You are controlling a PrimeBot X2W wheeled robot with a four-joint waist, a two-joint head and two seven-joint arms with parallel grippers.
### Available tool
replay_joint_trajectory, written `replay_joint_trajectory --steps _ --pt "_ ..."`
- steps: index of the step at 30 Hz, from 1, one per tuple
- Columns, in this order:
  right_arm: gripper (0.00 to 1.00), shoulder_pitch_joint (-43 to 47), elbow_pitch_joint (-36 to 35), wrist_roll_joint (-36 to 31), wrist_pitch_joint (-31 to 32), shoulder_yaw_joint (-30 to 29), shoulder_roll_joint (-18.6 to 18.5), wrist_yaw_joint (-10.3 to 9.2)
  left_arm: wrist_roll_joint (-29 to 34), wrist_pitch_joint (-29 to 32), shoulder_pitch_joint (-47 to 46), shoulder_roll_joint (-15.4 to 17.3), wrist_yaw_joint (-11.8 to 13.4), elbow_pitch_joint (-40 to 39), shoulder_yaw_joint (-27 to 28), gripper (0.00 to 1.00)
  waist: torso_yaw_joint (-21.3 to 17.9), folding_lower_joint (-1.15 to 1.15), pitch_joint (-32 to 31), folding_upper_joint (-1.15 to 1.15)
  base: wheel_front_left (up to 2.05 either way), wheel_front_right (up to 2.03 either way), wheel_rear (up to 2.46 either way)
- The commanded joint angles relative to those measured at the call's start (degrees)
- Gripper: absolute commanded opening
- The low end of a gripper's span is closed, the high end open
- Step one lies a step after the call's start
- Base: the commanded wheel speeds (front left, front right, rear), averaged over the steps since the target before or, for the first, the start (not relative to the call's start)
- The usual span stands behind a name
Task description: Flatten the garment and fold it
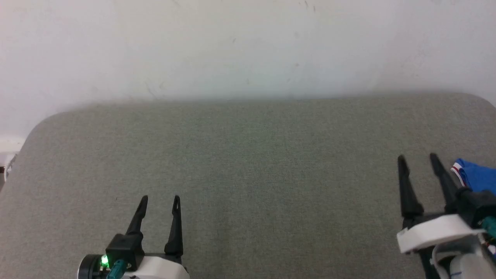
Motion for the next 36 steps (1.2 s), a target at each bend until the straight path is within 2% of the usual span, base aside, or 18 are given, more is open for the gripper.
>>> replay_joint_trajectory --steps 1,7,12,35,36 --pt "1.00 0.8 0.0 -0.7 -0.5 0.3 0.2 -0.05 0.5 -0.3 0.7 -0.1 0.3 0.3 0.2 1.00 0.7 0.00 -0.7 0.00 0.00 0.00 0.00" --pt "1.00 6.0 1.2 -2.3 -1.6 2.5 1.8 -0.05 0.6 -0.3 1.5 -0.2 0.5 2.2 0.4 1.00 1.6 0.00 -1.2 0.00 0.00 0.00 0.00" --pt "1.00 8.2 0.9 -1.7 -2.5 2.0 2.3 -0.05 0.0 -0.3 2.0 -0.3 0.8 2.5 0.4 1.00 2.0 0.00 -1.5 0.00 0.00 0.00 0.00" --pt "1.00 8.0 0.1 1.2 -3.1 2.8 2.4 -0.05 -0.9 -0.3 2.0 -0.5 1.3 3.3 -0.3 1.00 2.4 0.00 -1.4 0.00 0.00 0.00 0.00" --pt "0.00 8.1 0.2 1.1 -2.6 2.7 2.2 0.00 -0.7 0.0 2.0 -0.2 1.0 3.3 -0.3 0.00 2.4 0.00 -1.5 0.00 0.00 0.00 0.00"
